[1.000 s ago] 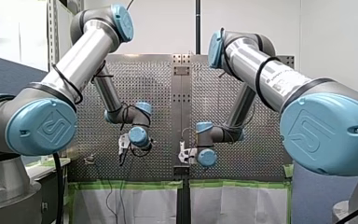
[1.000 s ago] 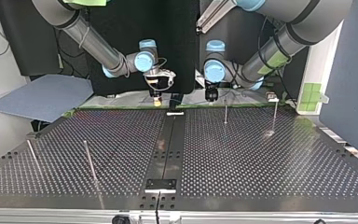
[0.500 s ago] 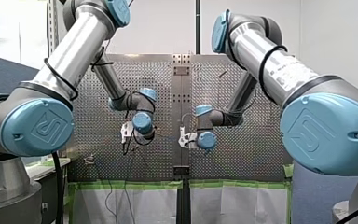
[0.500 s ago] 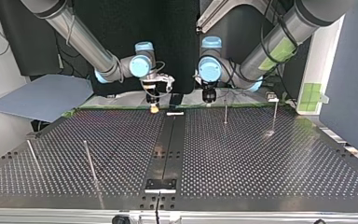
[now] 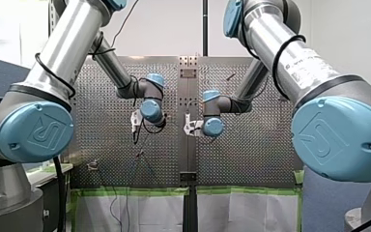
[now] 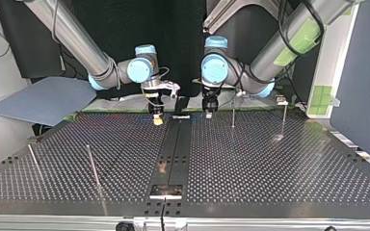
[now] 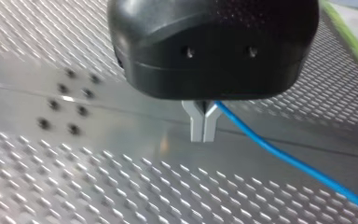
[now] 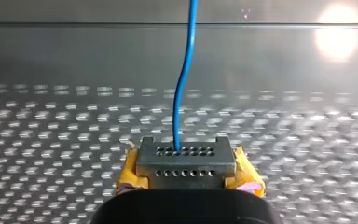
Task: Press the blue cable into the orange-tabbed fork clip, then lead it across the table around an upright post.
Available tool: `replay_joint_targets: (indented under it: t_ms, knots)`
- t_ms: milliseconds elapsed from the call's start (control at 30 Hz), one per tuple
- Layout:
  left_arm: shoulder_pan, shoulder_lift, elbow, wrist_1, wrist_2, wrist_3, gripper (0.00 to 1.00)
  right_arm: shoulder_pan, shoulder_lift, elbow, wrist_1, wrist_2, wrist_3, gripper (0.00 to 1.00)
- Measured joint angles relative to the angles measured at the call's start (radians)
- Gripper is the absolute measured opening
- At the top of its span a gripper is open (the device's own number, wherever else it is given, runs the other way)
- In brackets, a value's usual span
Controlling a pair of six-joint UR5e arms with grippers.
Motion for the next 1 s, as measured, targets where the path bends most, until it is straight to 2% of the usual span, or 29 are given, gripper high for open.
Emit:
replay_joint_targets:
  t_ms: [200,500,767,1000]
  knots:
    - [-0.023,0.050,0.031,-0.025,0.016,0.003,0.00,-0.005,-0.055,-0.004,0.013,-0.001,0.001,0.00]
    - [-0.042,0.123,0.049,-0.032,0.047,-0.001,0.00,-0.008,-0.131,-0.006,0.028,-0.001,-0.002,0.00]
    - [-0.055,0.137,0.056,-0.035,0.059,-0.016,0.00,-0.012,-0.200,-0.007,0.033,-0.001,-0.003,0.00]
    - [-0.057,0.136,0.089,-0.059,0.073,-0.039,0.00,-0.021,-0.261,-0.009,0.042,0.000,-0.003,0.00]
